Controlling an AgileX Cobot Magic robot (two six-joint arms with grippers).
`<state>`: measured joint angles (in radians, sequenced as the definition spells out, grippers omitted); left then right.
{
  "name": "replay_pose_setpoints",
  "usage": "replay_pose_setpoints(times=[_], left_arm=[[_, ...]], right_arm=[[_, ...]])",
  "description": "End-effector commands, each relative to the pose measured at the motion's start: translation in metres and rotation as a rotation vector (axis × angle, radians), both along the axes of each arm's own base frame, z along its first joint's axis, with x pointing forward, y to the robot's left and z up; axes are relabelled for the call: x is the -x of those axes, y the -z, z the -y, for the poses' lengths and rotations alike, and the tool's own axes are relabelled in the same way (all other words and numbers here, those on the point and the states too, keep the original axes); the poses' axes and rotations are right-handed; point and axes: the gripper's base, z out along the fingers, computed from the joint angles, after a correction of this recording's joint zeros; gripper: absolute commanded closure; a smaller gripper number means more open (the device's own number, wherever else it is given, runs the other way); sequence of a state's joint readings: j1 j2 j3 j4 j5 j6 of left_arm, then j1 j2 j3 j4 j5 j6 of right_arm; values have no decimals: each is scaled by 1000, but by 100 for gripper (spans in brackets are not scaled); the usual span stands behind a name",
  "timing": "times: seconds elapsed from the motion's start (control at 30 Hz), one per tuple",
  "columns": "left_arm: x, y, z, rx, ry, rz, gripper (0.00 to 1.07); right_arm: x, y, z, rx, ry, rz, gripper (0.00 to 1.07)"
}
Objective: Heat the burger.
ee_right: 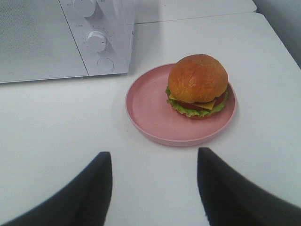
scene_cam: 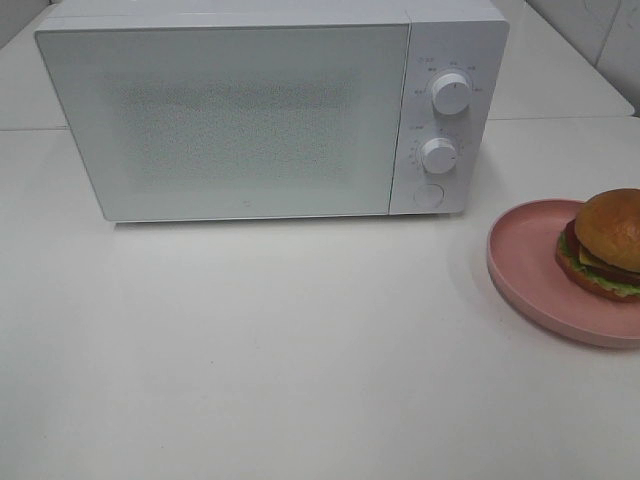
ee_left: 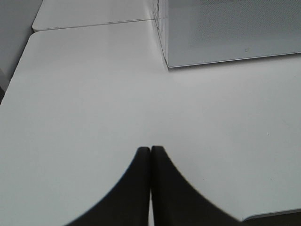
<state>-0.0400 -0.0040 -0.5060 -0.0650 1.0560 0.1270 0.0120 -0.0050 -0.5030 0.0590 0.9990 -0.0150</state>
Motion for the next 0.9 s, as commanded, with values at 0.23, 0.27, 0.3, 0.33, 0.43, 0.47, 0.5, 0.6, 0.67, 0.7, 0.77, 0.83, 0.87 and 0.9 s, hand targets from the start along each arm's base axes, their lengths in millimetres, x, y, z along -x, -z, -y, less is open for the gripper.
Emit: replay_pose_setpoints(times=[0.23, 0.27, 0.3, 0.33, 0.43, 0.47, 0.5, 0.6, 0.67, 0.7, 0.77, 0.83, 0.87, 0.9], left_arm=[[4, 0, 0, 7, 2, 40, 106], [4, 0, 0, 7, 2, 40, 106], [4, 0, 0, 7, 2, 40, 106], [4, 0, 0, 7, 2, 40, 106], [4, 0, 0, 7, 2, 40, 106], [4, 0, 0, 7, 2, 40, 106], [4, 0, 0, 7, 2, 40, 106], [4, 0, 0, 7, 2, 40, 106], [4, 0, 0, 7, 2, 40, 106], [4, 0, 0, 7, 2, 40, 106], [4, 0, 0, 7, 2, 40, 106], [4, 0, 0, 7, 2, 40, 106], [4, 0, 0, 7, 2, 40, 106], [4, 0, 0, 7, 2, 40, 106]], right_arm=[[4, 0, 0, 16, -9, 24, 55], [4, 0, 0, 16, -9, 24, 55], [4, 0, 0, 16, -9, 24, 55], [4, 0, 0, 16, -9, 24, 55], [4, 0, 0, 16, -9, 24, 55], [4, 0, 0, 16, -9, 24, 55], [4, 0, 0, 16, -9, 24, 55], [4, 0, 0, 16, -9, 24, 55], [4, 0, 0, 16, -9, 24, 55], [4, 0, 0, 16, -9, 24, 55], [4, 0, 0, 16, -9, 24, 55], [4, 0, 0, 16, -9, 24, 55], [4, 0, 0, 16, -9, 24, 55], [4, 0, 0, 16, -9, 24, 55]])
